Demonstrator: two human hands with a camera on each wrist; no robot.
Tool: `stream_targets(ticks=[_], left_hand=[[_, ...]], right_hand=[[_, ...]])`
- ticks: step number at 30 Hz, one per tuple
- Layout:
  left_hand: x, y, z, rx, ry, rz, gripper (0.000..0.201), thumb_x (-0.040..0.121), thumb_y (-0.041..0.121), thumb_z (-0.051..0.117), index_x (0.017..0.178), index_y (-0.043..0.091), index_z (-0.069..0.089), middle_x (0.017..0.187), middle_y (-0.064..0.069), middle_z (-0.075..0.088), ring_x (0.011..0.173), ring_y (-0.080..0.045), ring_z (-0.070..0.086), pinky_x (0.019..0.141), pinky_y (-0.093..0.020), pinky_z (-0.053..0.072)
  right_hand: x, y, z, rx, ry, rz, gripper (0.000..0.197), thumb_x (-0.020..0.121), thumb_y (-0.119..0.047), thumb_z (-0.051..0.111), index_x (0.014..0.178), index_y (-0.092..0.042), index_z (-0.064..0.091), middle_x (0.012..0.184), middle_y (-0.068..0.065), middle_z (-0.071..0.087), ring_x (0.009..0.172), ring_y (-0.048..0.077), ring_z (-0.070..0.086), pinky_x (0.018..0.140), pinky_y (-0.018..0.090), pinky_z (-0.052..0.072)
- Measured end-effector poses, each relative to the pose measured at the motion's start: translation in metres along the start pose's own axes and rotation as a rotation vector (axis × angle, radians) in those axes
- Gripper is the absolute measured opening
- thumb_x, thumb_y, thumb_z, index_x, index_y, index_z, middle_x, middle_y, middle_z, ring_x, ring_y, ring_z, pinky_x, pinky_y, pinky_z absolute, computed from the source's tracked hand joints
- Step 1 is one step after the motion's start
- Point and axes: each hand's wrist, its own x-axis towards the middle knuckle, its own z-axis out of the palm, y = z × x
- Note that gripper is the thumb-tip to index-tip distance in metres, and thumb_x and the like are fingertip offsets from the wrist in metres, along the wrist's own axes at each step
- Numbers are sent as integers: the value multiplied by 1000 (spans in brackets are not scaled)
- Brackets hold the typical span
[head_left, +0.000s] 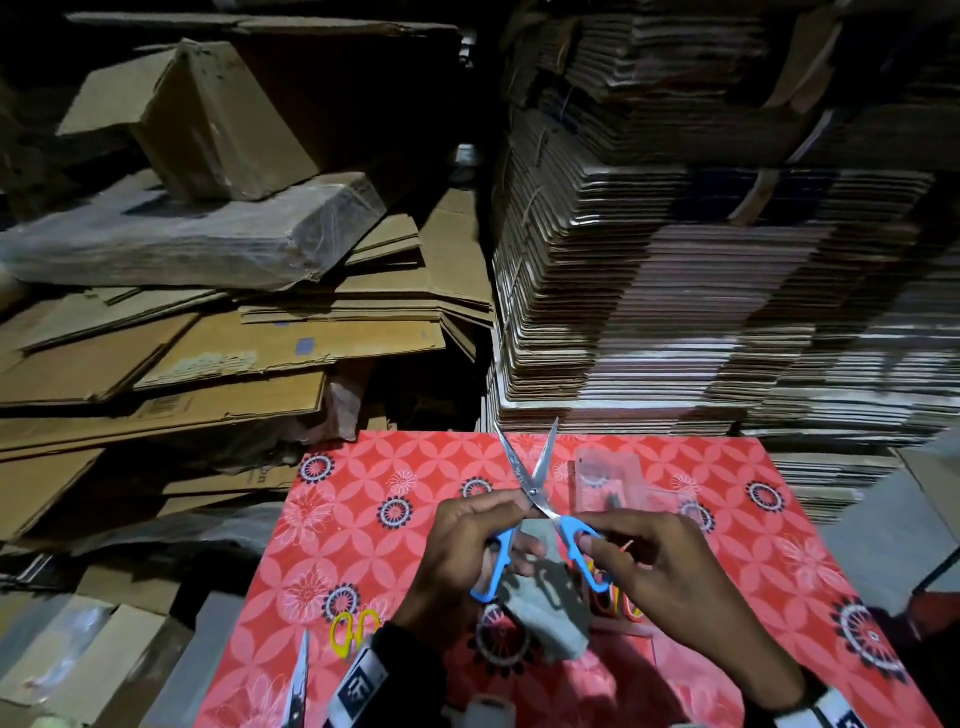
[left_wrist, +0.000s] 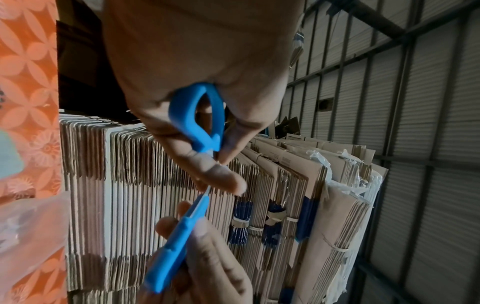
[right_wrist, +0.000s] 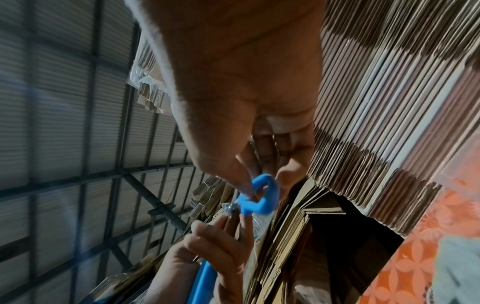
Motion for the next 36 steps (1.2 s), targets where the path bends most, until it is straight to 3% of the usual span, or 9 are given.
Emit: stream_targets(ticks=[3, 9, 15, 22, 25, 29, 32, 34, 36], left_hand=[[6, -12, 9, 10, 31, 15, 24, 101, 0, 54, 108, -16, 70, 83, -22, 70, 50, -18, 63, 46, -23, 47], [15, -33, 38, 33, 79, 122, 38, 101, 0, 54, 85, 13, 85, 71, -11, 73, 53, -18, 63, 55, -26, 51], [31, -59, 60, -3, 179, 145, 30, 101, -4, 51, 74, -13, 61, 59, -13, 57, 51, -20, 51, 52, -26, 42], [43, -80, 89, -55, 197, 126, 29, 105, -1, 45, 82, -7, 63, 54, -11, 51, 43, -20, 49, 42, -24, 43], [55, -101, 92, -75, 204, 123, 32, 100, 10, 52, 75, -9, 47, 59, -13, 38, 47, -21, 40, 45, -28, 37], [66, -108, 93, 115, 244, 101, 32, 87, 19, 58, 70, -5, 45, 63, -13, 36, 59, -28, 35, 52, -34, 32], [83, -124, 77, 397, 269, 174, 28, 97, 9, 59, 69, 2, 57, 58, -2, 56, 53, -17, 53, 49, -24, 42], [94, -137, 62, 574, 148, 152, 14, 92, 24, 66, 83, 15, 71, 71, 5, 68, 68, -8, 65, 62, -31, 53], [101, -145, 57, 643, 163, 31, 26, 83, 33, 59, 79, 9, 66, 70, -6, 65, 69, -19, 64, 64, -43, 51]], right_hand=[[-4, 5, -4, 71, 47, 41, 18, 91, -14, 78, 100, -28, 85, 72, -10, 74, 60, 0, 60, 60, 18, 45], [-10, 12, 1, 254, 49, 151, 24, 94, -11, 74, 95, -32, 86, 68, 6, 76, 57, 10, 65, 59, 29, 54], [-8, 24, -6, 276, 101, 223, 29, 96, -7, 72, 84, -29, 86, 61, 11, 72, 48, 15, 62, 51, 22, 49], [0, 46, -12, 232, 136, 265, 29, 93, -4, 70, 82, -25, 86, 63, 9, 74, 50, 13, 63, 50, 23, 47], [6, 59, -10, 167, 142, 295, 21, 90, -4, 70, 77, -14, 84, 61, 7, 74, 50, 10, 60, 51, 23, 43], [15, 80, -16, 149, 95, 328, 19, 88, -8, 75, 77, -19, 85, 63, 2, 75, 60, 21, 73, 55, 30, 53], [24, 102, -22, 69, 128, 369, 18, 87, -11, 78, 74, -21, 85, 60, -5, 74, 56, 4, 67, 57, 23, 51], [29, 119, -25, 22, 216, 409, 14, 88, -14, 79, 76, -19, 85, 56, -13, 70, 52, -5, 63, 55, 17, 49], [32, 139, -24, -22, 226, 448, 12, 85, -14, 79, 74, -15, 84, 47, -14, 61, 49, -7, 57, 54, 16, 46]])
